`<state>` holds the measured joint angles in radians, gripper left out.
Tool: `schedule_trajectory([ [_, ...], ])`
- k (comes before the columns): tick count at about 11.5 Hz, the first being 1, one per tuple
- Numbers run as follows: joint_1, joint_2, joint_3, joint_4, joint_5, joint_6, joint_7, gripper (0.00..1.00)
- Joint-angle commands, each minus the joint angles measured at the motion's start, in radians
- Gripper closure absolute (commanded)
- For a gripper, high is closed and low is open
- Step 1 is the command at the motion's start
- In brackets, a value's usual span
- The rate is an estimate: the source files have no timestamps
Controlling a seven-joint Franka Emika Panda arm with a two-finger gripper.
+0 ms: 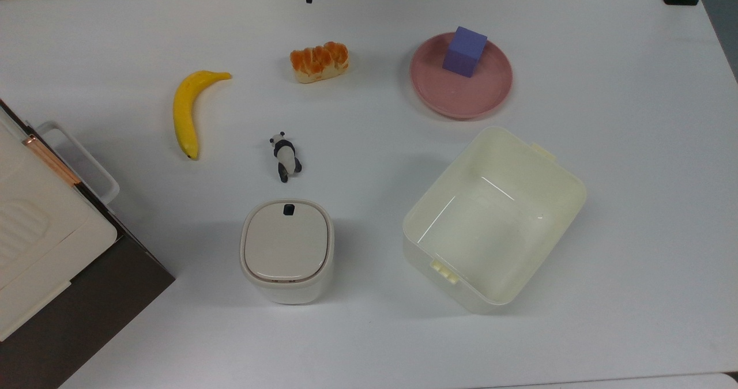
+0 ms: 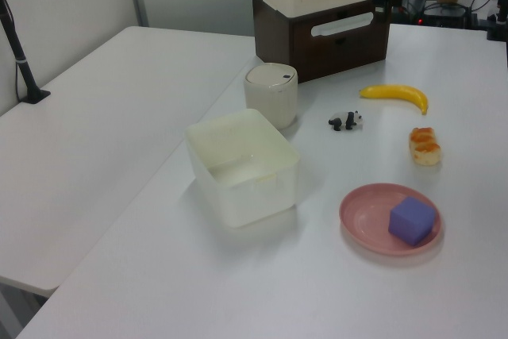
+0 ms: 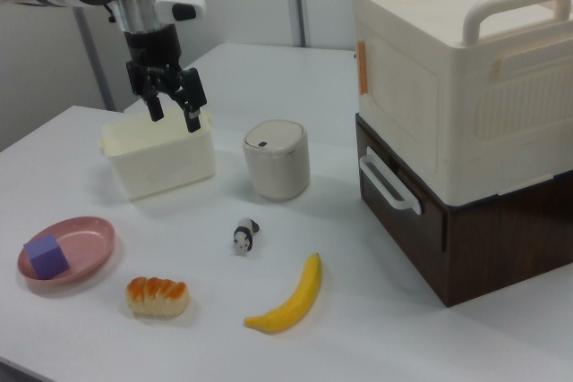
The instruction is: Slide the drawer open
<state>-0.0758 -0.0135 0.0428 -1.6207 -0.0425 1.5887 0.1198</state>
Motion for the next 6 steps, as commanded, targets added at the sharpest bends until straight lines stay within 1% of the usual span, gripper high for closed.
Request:
schedule_trajectory([
  [1, -0.004, -0.003, -0.015, 0.018, 0.026, -0.030, -0.020, 0.00],
  [5, -0.002, -0.002, -0.015, 0.018, 0.027, -0.030, -0.061, 0.00],
  [6, -0.004, 0.001, -0.015, 0.016, 0.026, -0.030, -0.101, 0.00],
])
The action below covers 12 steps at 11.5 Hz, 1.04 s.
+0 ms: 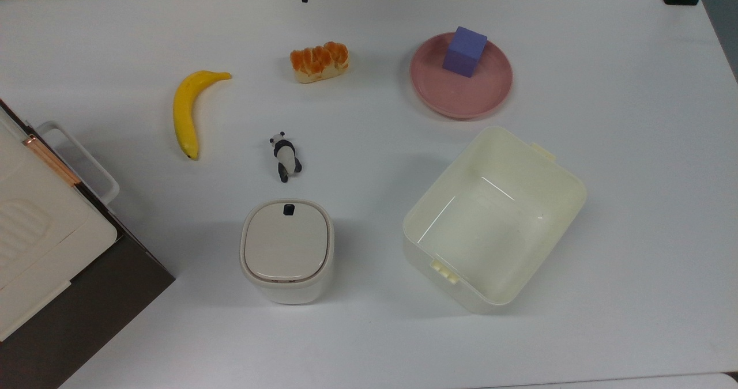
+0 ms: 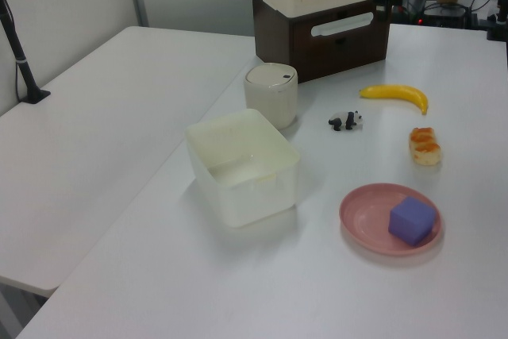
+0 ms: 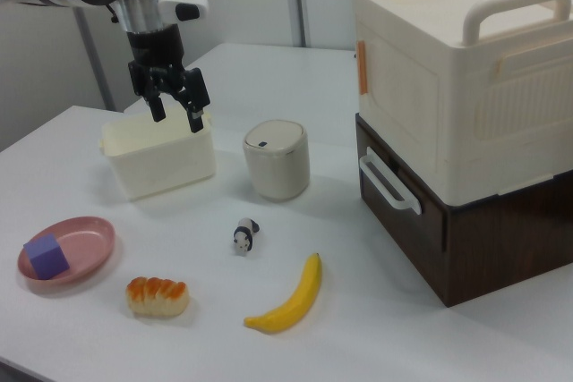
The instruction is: Slide the drawer open
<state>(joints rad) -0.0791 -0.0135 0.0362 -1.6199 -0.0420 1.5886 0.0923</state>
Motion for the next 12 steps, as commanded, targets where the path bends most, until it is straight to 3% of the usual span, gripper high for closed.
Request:
schedule_trajectory([
  [1, -0.001, 0.001, -0.009, 0.015, 0.025, -0.030, -0.151, 0.00],
  [8, -0.014, 0.035, -0.010, 0.014, 0.010, -0.021, -0.685, 0.00],
  [12, -0.059, 0.073, -0.012, 0.008, 0.002, 0.118, -0.945, 0.00],
])
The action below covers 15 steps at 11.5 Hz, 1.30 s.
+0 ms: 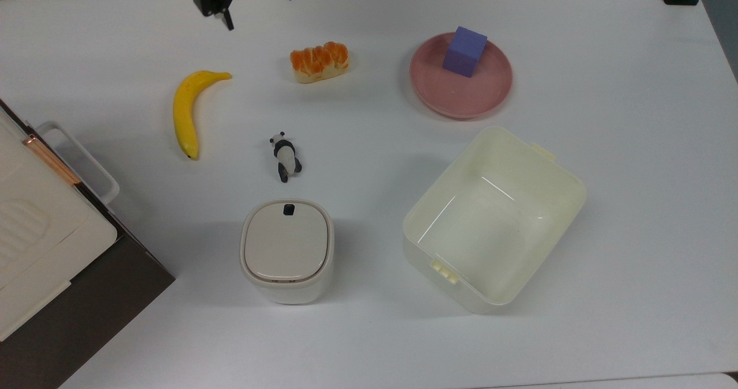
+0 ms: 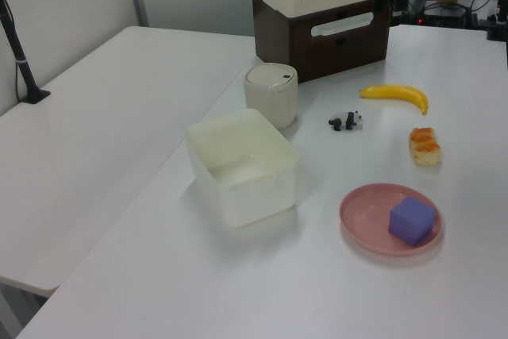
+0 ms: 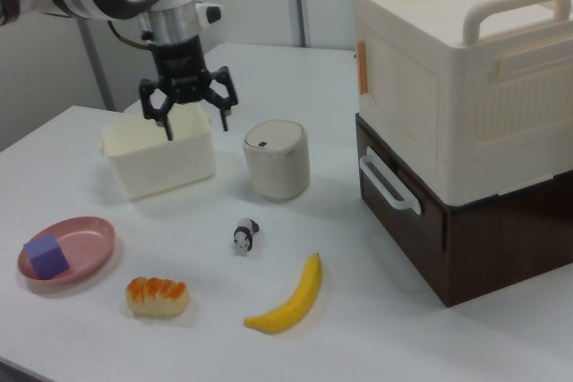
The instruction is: Slide the drawer open
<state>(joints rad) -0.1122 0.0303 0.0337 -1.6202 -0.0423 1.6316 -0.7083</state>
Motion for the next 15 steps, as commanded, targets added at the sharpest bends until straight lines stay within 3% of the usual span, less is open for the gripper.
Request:
schedule_trajectory([
  [1, -0.038, 0.055, -0.009, 0.008, 0.001, 0.133, -0.177, 0.00],
  [3, -0.057, 0.082, -0.012, -0.027, -0.022, 0.262, -0.183, 0.00],
  [10, -0.174, 0.103, -0.015, -0.289, -0.234, 0.799, -0.258, 0.03],
  [15, -0.242, 0.172, -0.024, -0.300, -0.255, 1.002, -0.251, 0.07],
])
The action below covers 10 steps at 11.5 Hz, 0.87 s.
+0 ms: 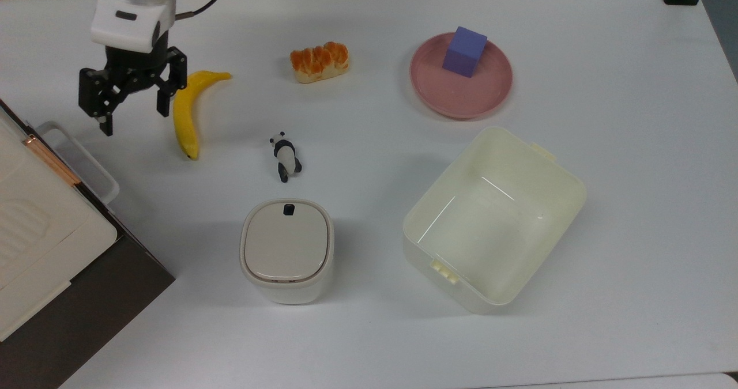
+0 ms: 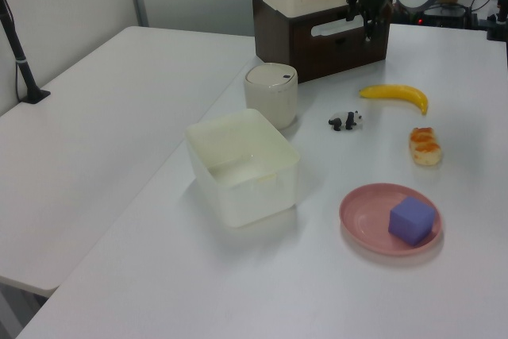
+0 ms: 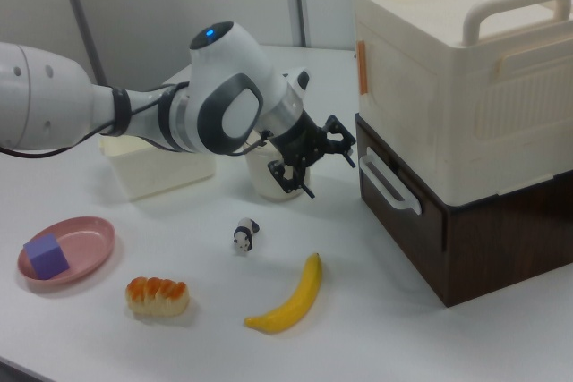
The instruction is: Slide the drawer open
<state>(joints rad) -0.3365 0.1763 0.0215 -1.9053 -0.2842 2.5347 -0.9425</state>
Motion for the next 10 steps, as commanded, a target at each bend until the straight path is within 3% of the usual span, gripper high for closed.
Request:
schedule_trajectory([
  [1, -0.018, 0.041, -0.024, -0.015, -0.015, 0.129, -0.016, 0.10],
  [3, -0.018, 0.075, -0.046, -0.012, -0.015, 0.206, -0.016, 0.19],
  [5, -0.016, 0.092, -0.069, 0.000, -0.032, 0.236, -0.021, 0.19],
  [8, -0.015, 0.107, -0.075, 0.020, -0.049, 0.237, -0.021, 0.39],
  [10, -0.015, 0.107, -0.077, 0.020, -0.058, 0.237, -0.021, 0.64],
])
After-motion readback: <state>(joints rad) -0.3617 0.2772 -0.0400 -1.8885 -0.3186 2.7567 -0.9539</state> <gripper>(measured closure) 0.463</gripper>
